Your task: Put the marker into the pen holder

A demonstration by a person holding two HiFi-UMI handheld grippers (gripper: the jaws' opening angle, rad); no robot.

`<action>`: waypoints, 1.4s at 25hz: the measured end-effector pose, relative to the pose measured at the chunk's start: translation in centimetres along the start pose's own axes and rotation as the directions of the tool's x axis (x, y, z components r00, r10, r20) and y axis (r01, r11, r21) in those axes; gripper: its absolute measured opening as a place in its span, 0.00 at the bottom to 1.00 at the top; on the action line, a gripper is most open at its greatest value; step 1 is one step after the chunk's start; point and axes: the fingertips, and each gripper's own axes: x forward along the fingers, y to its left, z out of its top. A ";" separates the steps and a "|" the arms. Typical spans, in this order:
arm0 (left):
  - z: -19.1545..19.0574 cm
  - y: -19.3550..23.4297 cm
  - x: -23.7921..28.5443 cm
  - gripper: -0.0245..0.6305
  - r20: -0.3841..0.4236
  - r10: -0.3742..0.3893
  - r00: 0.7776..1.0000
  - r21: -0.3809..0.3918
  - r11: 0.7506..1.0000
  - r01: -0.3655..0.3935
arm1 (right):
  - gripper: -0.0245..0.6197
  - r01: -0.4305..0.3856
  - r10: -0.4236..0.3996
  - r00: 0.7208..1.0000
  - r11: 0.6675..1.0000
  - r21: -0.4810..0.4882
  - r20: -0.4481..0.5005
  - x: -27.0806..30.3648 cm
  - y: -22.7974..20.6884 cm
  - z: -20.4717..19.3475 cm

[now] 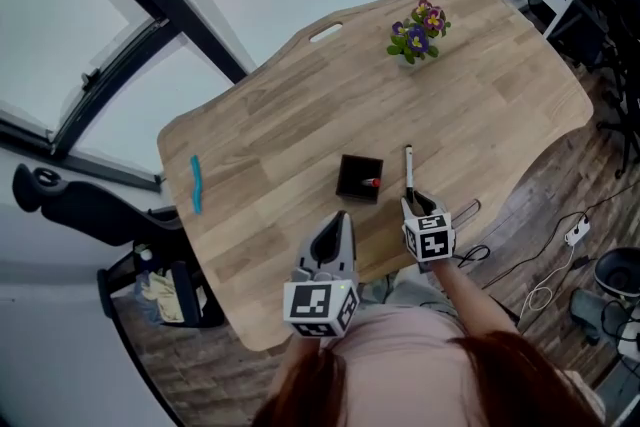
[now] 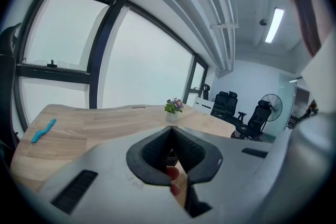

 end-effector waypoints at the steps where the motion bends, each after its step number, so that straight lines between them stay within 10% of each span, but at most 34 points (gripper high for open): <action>1: -0.2 0.1 0.0 0.04 -0.006 -0.003 1.000 0.002 1.000 0.003 | 0.18 0.011 -0.011 1.000 1.000 0.008 -0.003 0.1 0.0 -0.2; 12: -0.2 0.7 0.2 0.04 -0.009 -0.013 1.000 -0.001 1.000 0.013 | 0.17 0.092 -0.091 0.996 0.995 0.045 -0.021 0.8 -0.6 -0.9; 35: 1.3 0.5 -0.3 0.04 0.069 0.018 0.997 -0.009 1.000 -0.018 | 0.13 0.004 0.002 0.996 0.998 -0.063 0.087 -2.6 -1.1 3.1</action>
